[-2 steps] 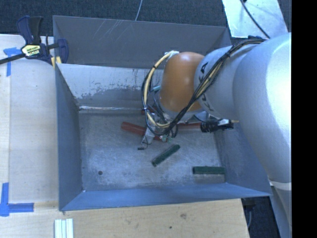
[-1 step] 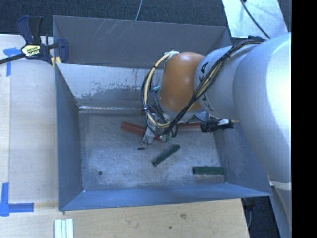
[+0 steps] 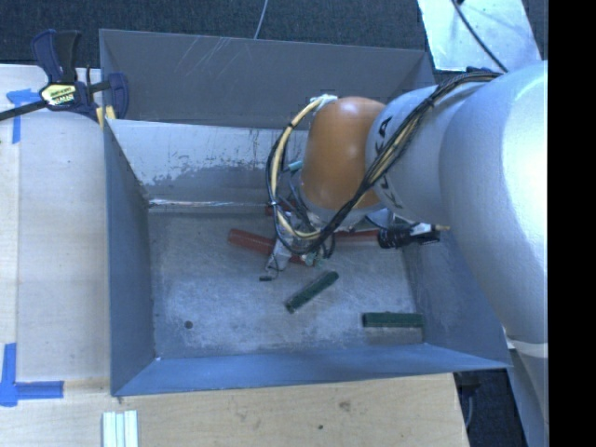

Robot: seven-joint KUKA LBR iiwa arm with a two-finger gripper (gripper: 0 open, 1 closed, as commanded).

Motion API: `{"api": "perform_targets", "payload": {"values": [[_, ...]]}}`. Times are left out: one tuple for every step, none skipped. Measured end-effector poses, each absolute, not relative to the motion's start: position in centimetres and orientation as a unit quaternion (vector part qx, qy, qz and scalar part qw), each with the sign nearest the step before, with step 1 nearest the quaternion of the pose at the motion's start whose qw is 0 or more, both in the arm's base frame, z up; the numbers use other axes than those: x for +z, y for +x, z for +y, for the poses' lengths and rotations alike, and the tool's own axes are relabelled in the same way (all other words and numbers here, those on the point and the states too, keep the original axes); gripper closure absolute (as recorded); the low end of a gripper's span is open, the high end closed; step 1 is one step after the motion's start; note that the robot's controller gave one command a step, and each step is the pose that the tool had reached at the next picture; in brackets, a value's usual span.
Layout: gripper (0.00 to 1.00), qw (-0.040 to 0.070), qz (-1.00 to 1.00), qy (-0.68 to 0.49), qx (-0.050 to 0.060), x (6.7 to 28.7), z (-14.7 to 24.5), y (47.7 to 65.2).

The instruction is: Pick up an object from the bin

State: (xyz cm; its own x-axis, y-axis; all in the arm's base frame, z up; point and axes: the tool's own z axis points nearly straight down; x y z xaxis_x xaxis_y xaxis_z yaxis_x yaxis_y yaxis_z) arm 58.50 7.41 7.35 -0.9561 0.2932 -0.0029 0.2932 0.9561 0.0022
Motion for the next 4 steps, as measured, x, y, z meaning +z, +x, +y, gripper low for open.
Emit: {"api": "perform_targets", "payload": {"values": [[1.0,0.0,0.989,0.148,0.0,8.3,7.4,58.4],[1.0,0.0,0.989,0.148,0.0,9.8,7.3,58.4],[1.0,0.001,0.989,0.148,0.0,11.2,7.3,58.5],[1.0,0.002,0.989,0.148,0.001,12.3,7.3,58.5]]}}
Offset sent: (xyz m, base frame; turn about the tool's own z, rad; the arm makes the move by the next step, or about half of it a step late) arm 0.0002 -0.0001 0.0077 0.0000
